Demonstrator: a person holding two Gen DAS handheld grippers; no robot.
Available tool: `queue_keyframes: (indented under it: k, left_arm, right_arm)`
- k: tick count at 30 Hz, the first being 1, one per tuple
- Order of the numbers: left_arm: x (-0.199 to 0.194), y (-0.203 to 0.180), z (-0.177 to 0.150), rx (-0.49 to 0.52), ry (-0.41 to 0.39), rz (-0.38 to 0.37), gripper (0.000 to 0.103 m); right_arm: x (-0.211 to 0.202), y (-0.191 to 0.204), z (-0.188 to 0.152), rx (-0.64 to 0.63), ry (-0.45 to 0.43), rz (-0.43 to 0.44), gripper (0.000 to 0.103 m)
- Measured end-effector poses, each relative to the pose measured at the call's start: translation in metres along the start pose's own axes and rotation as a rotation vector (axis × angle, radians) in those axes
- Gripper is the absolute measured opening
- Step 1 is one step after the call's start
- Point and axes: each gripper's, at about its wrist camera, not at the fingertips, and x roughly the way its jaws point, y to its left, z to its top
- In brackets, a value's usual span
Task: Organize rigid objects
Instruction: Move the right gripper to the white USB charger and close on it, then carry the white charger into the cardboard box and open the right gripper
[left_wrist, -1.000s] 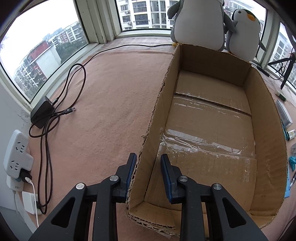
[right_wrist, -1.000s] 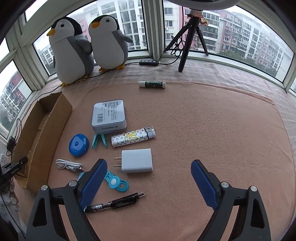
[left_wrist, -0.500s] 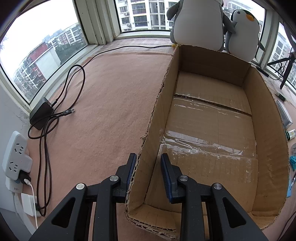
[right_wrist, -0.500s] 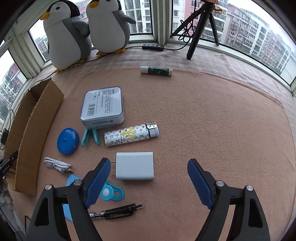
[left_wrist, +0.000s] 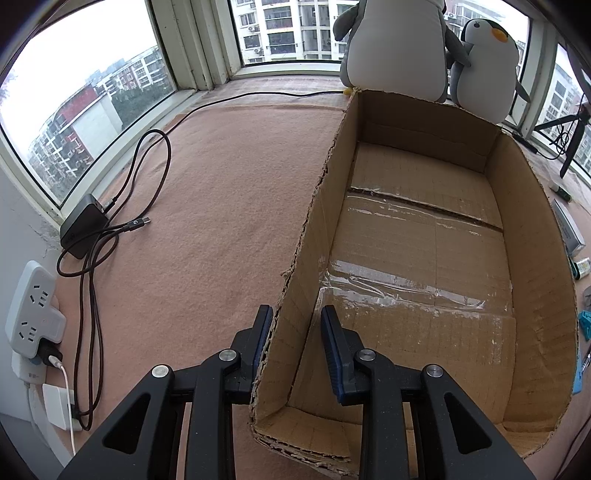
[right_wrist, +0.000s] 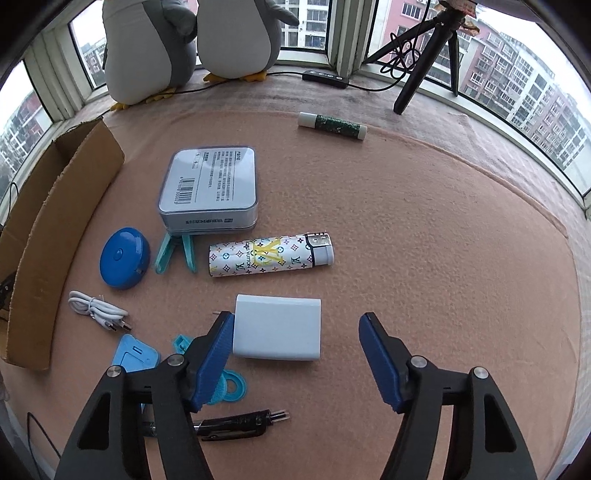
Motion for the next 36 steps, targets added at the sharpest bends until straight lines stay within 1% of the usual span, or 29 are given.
queue_keyframes:
  k: [1, 4, 8, 16, 24, 29, 31, 36]
  left_arm:
    - [0.000, 0.000, 0.000, -0.001, 0.001, 0.000, 0.029]
    - [0.000, 0.000, 0.000, 0.000, 0.001, 0.000, 0.029]
    - [0.000, 0.000, 0.000, -0.001, 0.000, -0.001, 0.029]
    - [0.000, 0.000, 0.000, 0.000, 0.000, 0.000, 0.029]
    - [0.000, 0.000, 0.000, 0.001, 0.001, 0.000, 0.029]
    - [0.000, 0.000, 0.000, 0.001, 0.000, 0.000, 0.029]
    - [0.000, 0.000, 0.000, 0.001, 0.000, 0.000, 0.029]
    - [0.000, 0.000, 0.000, 0.001, 0.000, 0.000, 0.029]
  right_arm:
    - [0.000, 0.000, 0.000, -0.003, 0.000, -0.001, 0.064]
    - [0.001, 0.001, 0.001, -0.002, 0.004, 0.021, 0.057]
    - [0.001, 0.001, 0.002, 0.002, 0.012, 0.046, 0.042]
    - [0.002, -0.001, 0.002, 0.017, 0.011, 0.069, 0.042]
    - [-0.002, -0.010, 0.000, 0.064, -0.013, 0.071, 0.042]
    - [-0.019, -0.012, 0.004, 0.088, -0.057, 0.081, 0.042]
    - [-0.031, -0.008, 0.007, 0.092, -0.084, 0.099, 0.042]
    - [-0.062, 0.018, 0.021, 0.056, -0.152, 0.163, 0.042]
